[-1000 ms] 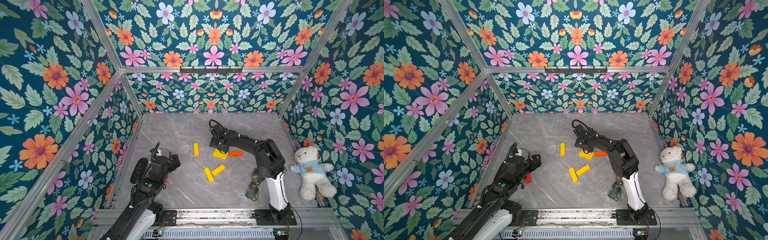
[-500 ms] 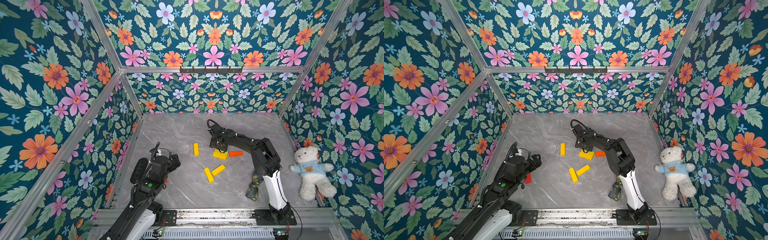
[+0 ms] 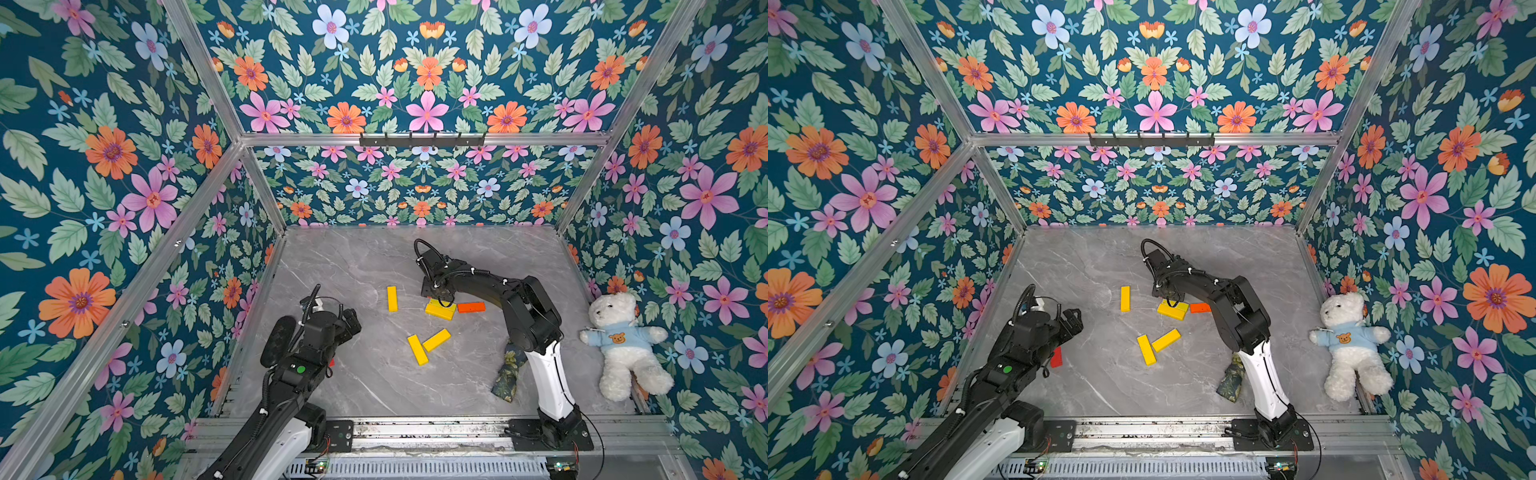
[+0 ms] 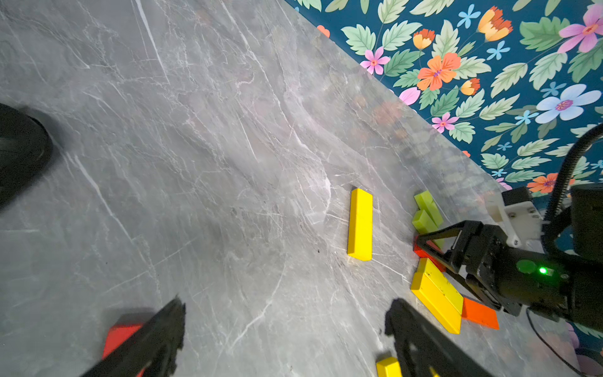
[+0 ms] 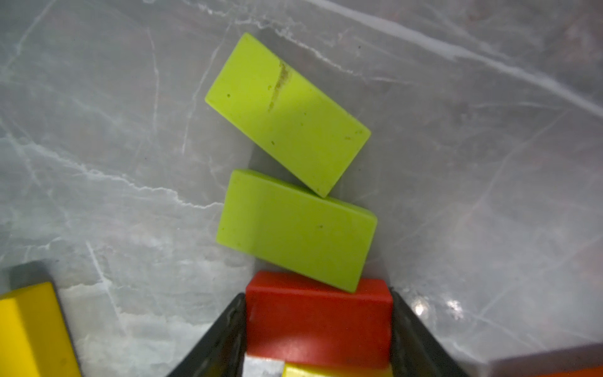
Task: Assemble the letter h with building blocks
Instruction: Pick up the building block from the center of the board.
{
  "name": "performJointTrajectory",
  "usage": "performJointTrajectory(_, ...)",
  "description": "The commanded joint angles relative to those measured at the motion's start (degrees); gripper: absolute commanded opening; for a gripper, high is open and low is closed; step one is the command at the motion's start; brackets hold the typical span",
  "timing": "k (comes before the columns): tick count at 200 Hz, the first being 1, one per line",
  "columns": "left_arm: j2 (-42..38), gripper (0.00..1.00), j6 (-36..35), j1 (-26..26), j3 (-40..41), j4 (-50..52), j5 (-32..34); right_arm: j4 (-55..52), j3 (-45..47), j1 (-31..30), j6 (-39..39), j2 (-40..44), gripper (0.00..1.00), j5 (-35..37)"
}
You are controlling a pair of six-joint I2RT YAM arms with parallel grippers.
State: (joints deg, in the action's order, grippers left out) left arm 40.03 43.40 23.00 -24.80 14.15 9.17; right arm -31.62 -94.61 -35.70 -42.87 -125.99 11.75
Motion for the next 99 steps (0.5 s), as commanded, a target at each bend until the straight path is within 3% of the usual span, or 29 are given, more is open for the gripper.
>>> performJointTrajectory(1, 0.05, 1.00, 0.11, -0.02, 0.03, -1.31, 0.59, 0.07, 1.15, -0.10, 1.41, 0.35, 0.60, -0.60)
performJointTrajectory(99, -0.83, 1.00, 0.24, -0.02, -0.36, -0.43, 1.09, -1.21, -1.89, -3.73, 6.88, 6.41, 0.60, 2.91)
